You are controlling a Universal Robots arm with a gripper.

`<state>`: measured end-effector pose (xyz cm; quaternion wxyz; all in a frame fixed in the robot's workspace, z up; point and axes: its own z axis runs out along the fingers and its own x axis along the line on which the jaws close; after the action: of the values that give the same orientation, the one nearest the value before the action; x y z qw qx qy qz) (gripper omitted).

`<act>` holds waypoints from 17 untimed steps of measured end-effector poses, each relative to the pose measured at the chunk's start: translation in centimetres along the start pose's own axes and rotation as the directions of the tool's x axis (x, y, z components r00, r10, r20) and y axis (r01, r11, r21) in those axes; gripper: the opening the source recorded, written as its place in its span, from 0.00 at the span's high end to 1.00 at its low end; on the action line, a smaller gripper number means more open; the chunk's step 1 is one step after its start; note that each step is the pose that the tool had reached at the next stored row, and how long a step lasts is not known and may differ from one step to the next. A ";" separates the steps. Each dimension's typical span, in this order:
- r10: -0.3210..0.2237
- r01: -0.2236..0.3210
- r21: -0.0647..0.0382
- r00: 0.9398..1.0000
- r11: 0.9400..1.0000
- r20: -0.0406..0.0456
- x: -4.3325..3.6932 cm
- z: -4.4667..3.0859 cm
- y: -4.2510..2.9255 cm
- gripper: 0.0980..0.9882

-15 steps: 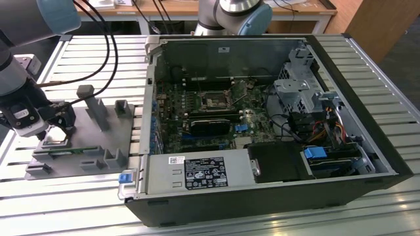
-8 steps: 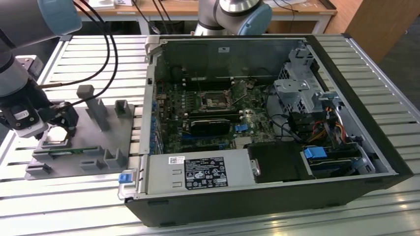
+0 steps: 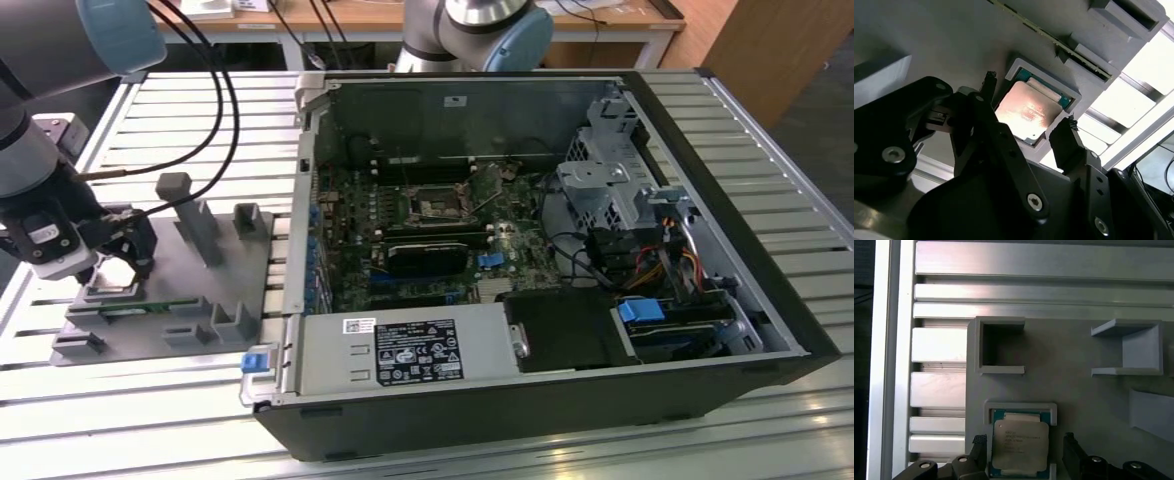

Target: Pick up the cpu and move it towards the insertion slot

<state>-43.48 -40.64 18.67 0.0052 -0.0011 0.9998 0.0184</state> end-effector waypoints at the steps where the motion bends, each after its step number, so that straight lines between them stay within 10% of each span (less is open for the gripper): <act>1: 0.000 0.000 0.000 1.000 1.000 0.000 0.02 0.02 0.01 0.31; 17: 0.000 0.000 0.000 1.000 1.000 0.000 0.16 0.13 0.03 0.51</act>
<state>-43.64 -40.60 18.54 0.0050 -0.0010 0.9998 0.0185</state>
